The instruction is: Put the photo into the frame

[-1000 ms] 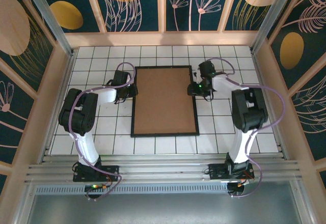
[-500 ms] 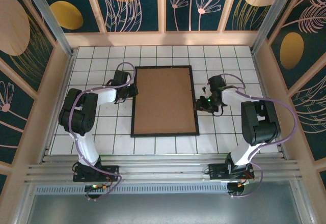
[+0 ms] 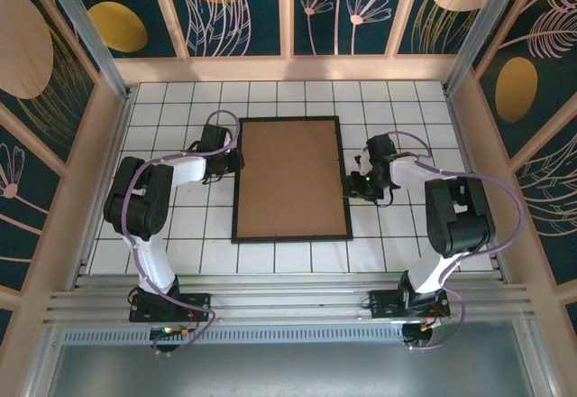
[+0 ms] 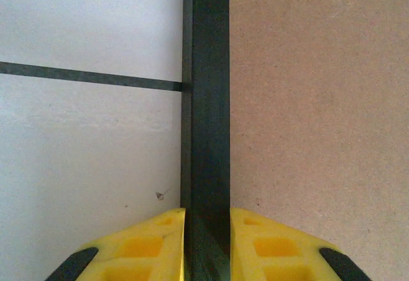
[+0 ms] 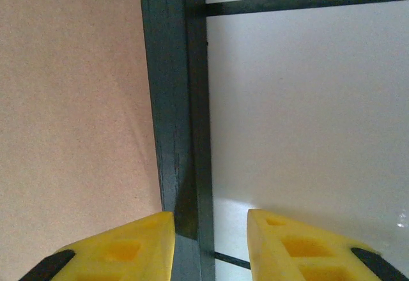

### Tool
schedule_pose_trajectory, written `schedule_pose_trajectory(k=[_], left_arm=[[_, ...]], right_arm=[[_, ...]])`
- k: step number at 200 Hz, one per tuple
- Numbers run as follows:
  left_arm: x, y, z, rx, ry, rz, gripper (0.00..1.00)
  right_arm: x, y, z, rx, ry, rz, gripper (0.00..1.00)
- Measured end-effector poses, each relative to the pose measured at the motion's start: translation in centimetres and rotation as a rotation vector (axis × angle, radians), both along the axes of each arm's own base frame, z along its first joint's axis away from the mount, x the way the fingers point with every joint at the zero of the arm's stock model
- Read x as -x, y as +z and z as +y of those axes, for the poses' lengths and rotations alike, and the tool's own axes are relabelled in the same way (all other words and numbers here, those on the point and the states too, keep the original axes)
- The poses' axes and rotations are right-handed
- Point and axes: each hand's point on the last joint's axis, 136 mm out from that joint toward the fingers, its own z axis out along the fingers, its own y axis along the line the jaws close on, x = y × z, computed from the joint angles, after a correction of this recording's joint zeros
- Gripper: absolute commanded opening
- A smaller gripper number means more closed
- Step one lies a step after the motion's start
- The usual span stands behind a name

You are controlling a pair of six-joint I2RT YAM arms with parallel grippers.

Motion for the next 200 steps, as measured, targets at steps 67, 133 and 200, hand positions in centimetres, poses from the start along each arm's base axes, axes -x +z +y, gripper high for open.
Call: schedule_pose_trajectory(k=[67, 133, 200], left_arm=[[0.0, 0.0, 0.0, 0.0, 0.0, 0.0, 0.22], [0.0, 0.0, 0.0, 0.0, 0.0, -0.001, 0.23], [0.0, 0.0, 0.0, -0.001, 0.002, -0.001, 0.22]], right_arm=[[0.0, -0.2, 0.5, -0.005, 0.014, 0.004, 0.37], [0.0, -0.3, 1.0, 0.023, 0.028, -0.001, 0.39], [0.0, -0.9, 1.6, 0.151, 0.057, -0.017, 0.44]])
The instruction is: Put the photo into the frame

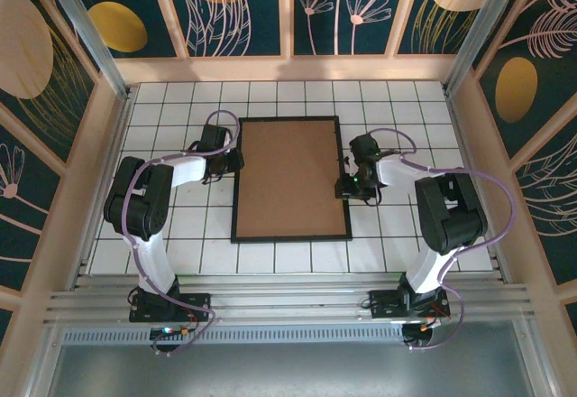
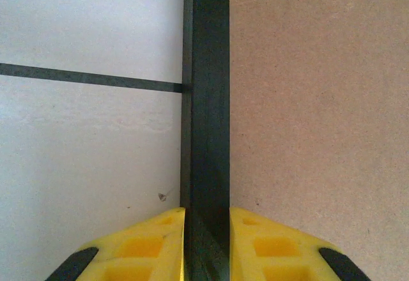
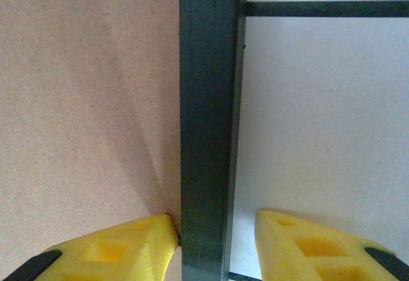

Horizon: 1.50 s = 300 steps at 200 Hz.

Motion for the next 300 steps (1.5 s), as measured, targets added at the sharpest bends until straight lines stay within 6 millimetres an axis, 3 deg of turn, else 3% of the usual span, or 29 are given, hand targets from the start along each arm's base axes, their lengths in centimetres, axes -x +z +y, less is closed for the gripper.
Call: schedule_pose_trajectory(k=[42, 69, 121, 152, 193, 243, 300], left_arm=[[0.0, 0.0, 0.1, -0.005, 0.003, -0.001, 0.22], [0.0, 0.0, 0.1, -0.005, 0.003, -0.002, 0.22], [0.0, 0.0, 0.1, -0.005, 0.003, -0.001, 0.23], [0.0, 0.0, 0.1, -0.005, 0.003, -0.001, 0.23], [0.0, 0.0, 0.1, -0.005, 0.003, -0.001, 0.23], [0.0, 0.0, 0.1, -0.004, 0.003, -0.001, 0.26], [0.2, 0.1, -0.2, 0.005, -0.007, 0.003, 0.35]], right_arm=[[-0.2, 0.5, -0.4, 0.085, 0.007, -0.01, 0.54], [-1.0, 1.5, 0.5, 0.006, 0.006, -0.027, 0.56], [-6.8, 5.0, -0.7, -0.155, -0.08, -0.147, 0.55], [-9.1, 4.1, 0.1, -0.173, -0.061, -0.16, 0.52], [-9.1, 1.4, 0.1, -0.154, -0.052, -0.104, 0.44], [-8.9, 0.8, 0.1, -0.146, -0.039, -0.098, 0.26], [-8.4, 0.7, -0.1, -0.153, -0.039, -0.131, 0.25]])
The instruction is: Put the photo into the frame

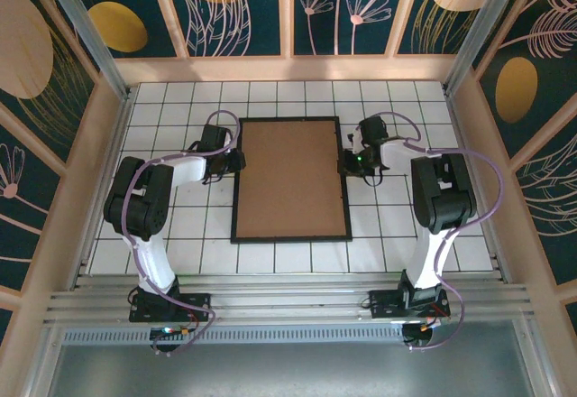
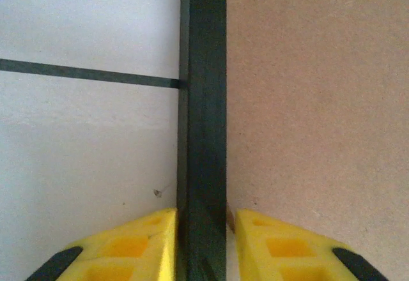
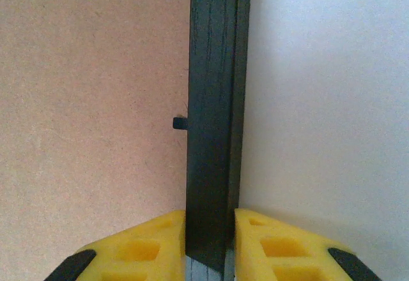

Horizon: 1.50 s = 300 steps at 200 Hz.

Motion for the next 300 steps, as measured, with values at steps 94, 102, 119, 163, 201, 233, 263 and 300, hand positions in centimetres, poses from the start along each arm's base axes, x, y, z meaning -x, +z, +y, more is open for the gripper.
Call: schedule_pose_trajectory(k=[94, 102, 119, 163, 201, 233, 263, 300], left_arm=[[-1.1, 3.1, 1.4, 0.026, 0.061, -0.057, 0.34], [-1.6, 3.3, 1.6, 0.026, 0.068, -0.062, 0.33], [-3.0, 3.6, 1.8, 0.026, 0.077, -0.069, 0.32], [-5.7, 2.8, 1.2, 0.011, 0.06, -0.054, 0.28], [-6.3, 1.5, 1.0, -0.014, 0.037, -0.012, 0.26], [-7.0, 1.4, 1.0, -0.026, 0.026, -0.005, 0.24], [-8.0, 1.5, 1.1, -0.028, 0.026, -0.009, 0.25], [-8.8, 1.3, 1.2, -0.025, 0.022, -0.001, 0.27]], right_arm=[[0.2, 0.1, -0.2, 0.008, -0.003, -0.011, 0.25], [0.2, 0.0, -0.2, 0.008, -0.003, -0.012, 0.24], [0.2, 0.0, -0.2, 0.009, -0.003, -0.012, 0.24], [0.2, 0.0, -0.2, 0.009, -0.003, -0.012, 0.24], [0.2, 0.0, -0.2, 0.009, -0.003, -0.012, 0.24], [0.2, 0.0, -0.2, 0.009, -0.003, -0.012, 0.24], [0.2, 0.0, -0.2, 0.009, -0.003, -0.012, 0.24], [0.2, 0.0, -0.2, 0.009, -0.003, -0.012, 0.23]])
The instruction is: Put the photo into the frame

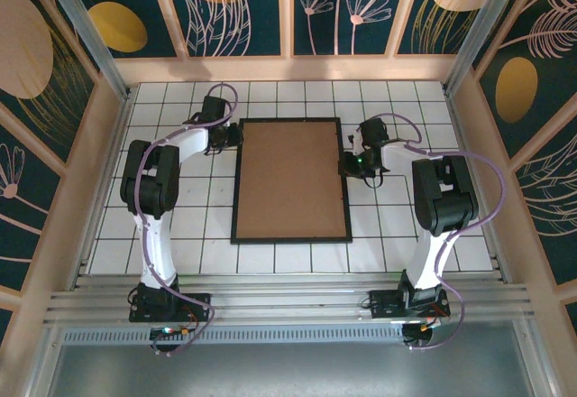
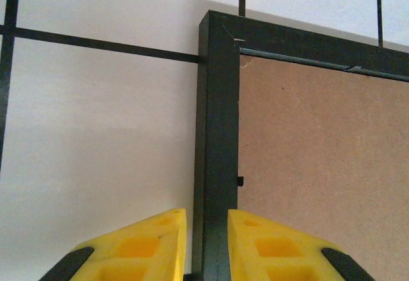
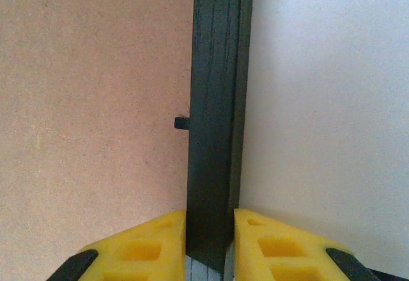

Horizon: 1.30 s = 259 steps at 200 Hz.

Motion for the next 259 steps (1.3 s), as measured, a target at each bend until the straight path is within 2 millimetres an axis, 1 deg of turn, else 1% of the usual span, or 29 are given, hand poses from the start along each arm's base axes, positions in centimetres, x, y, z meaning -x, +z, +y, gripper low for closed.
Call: schedule_pose_trajectory(k=[71, 132, 158, 190, 212, 259], left_arm=[[-1.2, -0.7, -0.7, 0.014, -0.021, 0.017, 0.27], [-1.1, -0.8, -0.9, 0.032, -0.043, 0.029, 0.29], [-1.1, -0.9, -0.9, 0.028, -0.054, 0.029, 0.31], [-1.2, -0.9, -1.0, 0.018, -0.067, 0.032, 0.32], [-1.3, -1.0, -1.1, 0.005, -0.078, 0.034, 0.33], [-1.3, -1.4, -1.6, -0.048, -0.098, 0.041, 0.38]], right_arm=[[0.0, 0.0, 0.0, 0.001, 0.0, 0.0, 0.23], [0.0, 0.0, 0.0, 0.002, -0.001, -0.001, 0.23], [0.0, 0.0, 0.0, 0.003, 0.0, -0.001, 0.23], [0.0, 0.0, -0.1, 0.006, 0.001, -0.001, 0.23], [0.0, 0.0, -0.1, 0.008, 0.0, 0.0, 0.23], [0.0, 0.0, -0.2, 0.011, -0.001, 0.001, 0.22]])
